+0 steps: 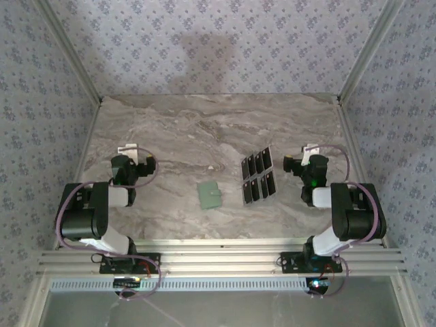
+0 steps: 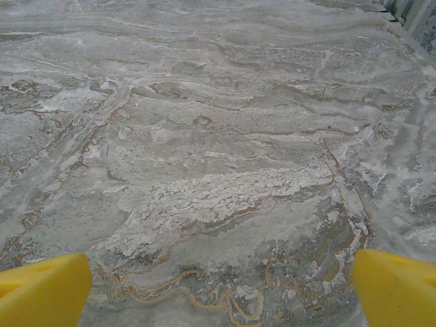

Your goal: Put the credit cards into the card holder

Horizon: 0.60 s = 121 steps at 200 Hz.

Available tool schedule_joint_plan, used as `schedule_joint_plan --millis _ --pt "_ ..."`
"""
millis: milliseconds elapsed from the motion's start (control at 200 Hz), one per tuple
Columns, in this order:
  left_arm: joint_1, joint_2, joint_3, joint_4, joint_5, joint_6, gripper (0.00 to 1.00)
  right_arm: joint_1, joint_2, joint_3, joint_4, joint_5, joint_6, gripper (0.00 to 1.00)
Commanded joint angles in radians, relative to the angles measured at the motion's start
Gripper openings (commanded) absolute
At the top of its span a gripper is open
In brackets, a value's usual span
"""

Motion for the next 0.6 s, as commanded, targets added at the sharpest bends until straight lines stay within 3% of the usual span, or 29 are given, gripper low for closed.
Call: schedule_joint_plan --millis 0,600 --pt "-0.002 -0.013 0.003 0.023 0.013 0.013 1.0 -0.008 -0.001 0.021 -0.005 -0.009 -0.011 1.0" --pt "0.031 -0.007 0.029 -0.014 0.035 -0.018 1.0 -0.019 -0.002 0.02 -0.006 -0.026 -0.002 1.0"
